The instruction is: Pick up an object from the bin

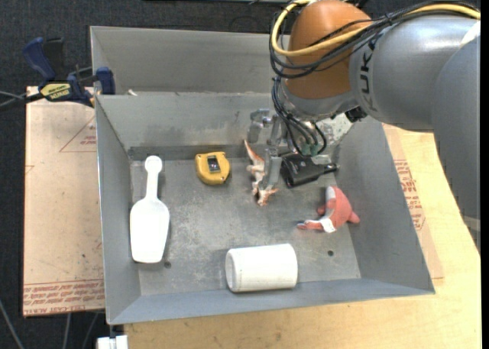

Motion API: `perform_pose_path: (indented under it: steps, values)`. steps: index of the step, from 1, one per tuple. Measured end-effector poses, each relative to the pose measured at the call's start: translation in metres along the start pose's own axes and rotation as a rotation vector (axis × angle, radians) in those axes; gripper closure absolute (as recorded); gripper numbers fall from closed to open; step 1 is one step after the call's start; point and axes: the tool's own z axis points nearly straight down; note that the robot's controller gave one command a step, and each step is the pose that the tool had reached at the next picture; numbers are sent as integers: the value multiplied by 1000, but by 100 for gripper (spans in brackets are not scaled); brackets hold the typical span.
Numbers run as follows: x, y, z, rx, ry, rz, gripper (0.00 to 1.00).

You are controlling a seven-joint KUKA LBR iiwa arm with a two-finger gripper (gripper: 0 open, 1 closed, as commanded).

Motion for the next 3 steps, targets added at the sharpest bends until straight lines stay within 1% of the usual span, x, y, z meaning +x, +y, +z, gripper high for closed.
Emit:
perform_pose_path:
  steps: [1, 2, 3]
  values:
    - [8, 9, 46, 0, -4, -63, 0]
    - [23, -27, 75, -4, 2, -95, 0]
    - [25, -55, 94, -1, -10, -117, 100]
